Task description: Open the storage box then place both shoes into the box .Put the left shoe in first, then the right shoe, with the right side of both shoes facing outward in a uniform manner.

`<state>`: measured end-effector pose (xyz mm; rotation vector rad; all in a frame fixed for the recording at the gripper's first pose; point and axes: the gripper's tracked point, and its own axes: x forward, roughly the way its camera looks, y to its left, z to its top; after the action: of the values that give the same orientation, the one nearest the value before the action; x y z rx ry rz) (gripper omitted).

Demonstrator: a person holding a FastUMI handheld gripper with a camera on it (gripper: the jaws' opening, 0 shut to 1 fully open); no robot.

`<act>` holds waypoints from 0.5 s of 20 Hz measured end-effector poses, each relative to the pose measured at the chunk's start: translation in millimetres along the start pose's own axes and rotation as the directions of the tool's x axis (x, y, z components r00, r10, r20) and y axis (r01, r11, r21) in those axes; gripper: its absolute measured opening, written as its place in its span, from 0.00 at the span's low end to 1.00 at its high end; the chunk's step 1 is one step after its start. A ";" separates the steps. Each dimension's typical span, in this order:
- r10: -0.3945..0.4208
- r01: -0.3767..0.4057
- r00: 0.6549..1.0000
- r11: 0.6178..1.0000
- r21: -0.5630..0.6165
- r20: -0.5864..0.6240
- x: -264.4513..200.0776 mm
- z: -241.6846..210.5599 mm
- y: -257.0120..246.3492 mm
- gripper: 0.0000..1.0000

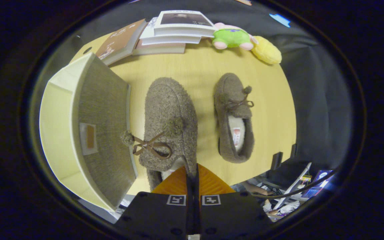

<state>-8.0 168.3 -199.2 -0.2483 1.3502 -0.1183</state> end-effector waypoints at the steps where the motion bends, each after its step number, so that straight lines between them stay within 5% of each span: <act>1: -0.019 0.019 1.000 1.000 0.013 0.009 -13.2 1.1 -3.8 0.03; 5: -0.068 0.063 0.996 0.994 0.092 0.050 -73.3 5.0 -14.0 0.04; 10: -0.033 0.019 0.993 0.993 0.117 0.112 -132.6 12.4 28.4 0.03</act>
<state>-26.4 227.2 -77.8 -0.1728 1.2229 -0.2006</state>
